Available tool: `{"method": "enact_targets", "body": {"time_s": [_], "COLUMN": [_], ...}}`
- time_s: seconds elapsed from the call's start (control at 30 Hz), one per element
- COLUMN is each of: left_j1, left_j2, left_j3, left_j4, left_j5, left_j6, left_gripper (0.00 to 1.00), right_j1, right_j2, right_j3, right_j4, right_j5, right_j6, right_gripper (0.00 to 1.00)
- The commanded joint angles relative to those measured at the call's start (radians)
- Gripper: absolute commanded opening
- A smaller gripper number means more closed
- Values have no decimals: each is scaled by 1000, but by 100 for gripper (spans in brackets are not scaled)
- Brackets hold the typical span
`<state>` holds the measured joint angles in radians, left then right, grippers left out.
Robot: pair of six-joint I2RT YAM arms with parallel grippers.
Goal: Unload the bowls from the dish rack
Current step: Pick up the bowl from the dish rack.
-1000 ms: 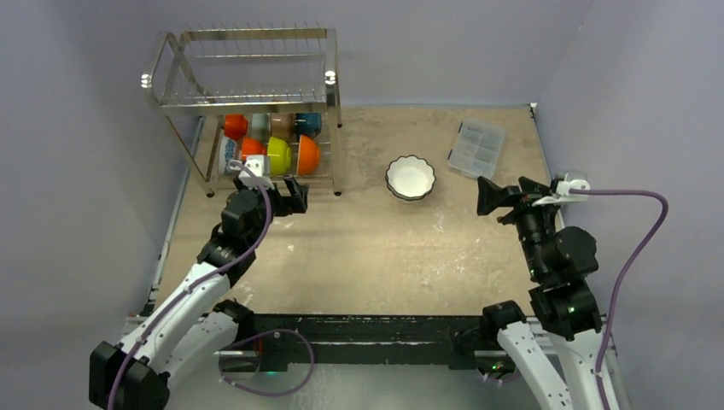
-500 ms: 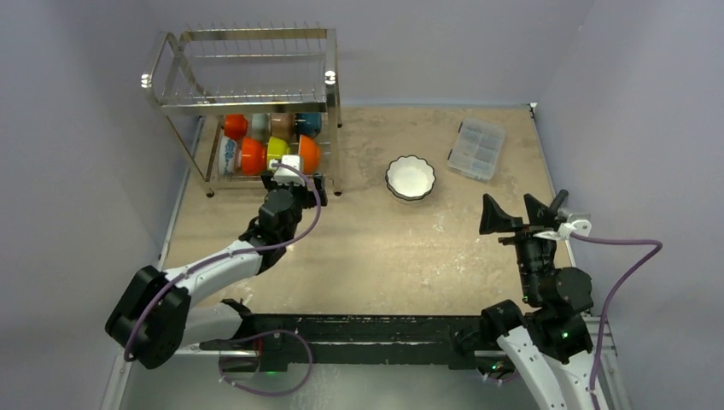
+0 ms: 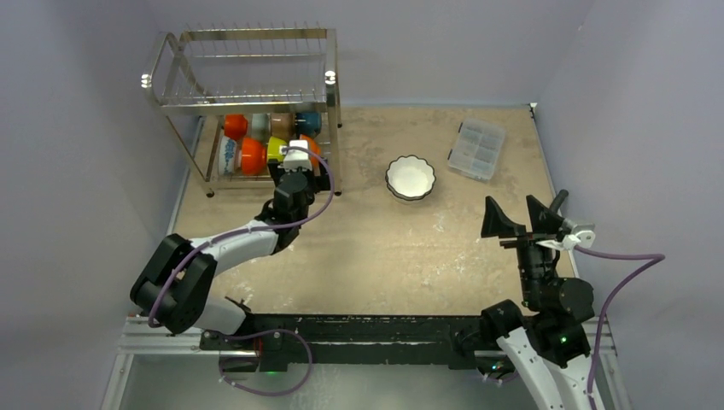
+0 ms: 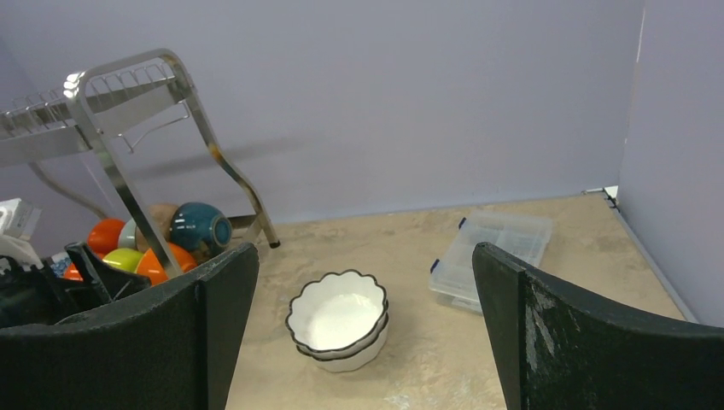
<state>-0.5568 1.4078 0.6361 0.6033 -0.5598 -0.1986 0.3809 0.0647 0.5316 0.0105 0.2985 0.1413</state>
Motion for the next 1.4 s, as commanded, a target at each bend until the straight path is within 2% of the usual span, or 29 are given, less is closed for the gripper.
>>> {"method": "enact_targets", "body": {"time_s": [0.0,0.17,0.57,0.97,1.17,1.37], "left_j1": [8,20,34,21,22,21], "left_j2": [54,112,218,309,326,352], "left_j3": [75,125,235,299,312,345], "left_j4": [7,-7,-58,-78,-95,-115], "left_j5": [-89,-110,-84,-130,-66,-66], "left_j6": [4,-11,-23,94,149,153], "left_gripper": [89,89,76,74,74,75], "right_j1": [13,20,25,24,24,24], "right_j2": [-4,16,56,72,78,87], "right_j3": [-8,-8,-7,-10,-12,-12], "right_j4": [54,55,48,48,50,49], "right_j5": [21,21,24,24,25,24], "right_j6": [-17,-17,-21,-21,-21,-22], "right_gripper": [99,99,99,99,99,99]}}
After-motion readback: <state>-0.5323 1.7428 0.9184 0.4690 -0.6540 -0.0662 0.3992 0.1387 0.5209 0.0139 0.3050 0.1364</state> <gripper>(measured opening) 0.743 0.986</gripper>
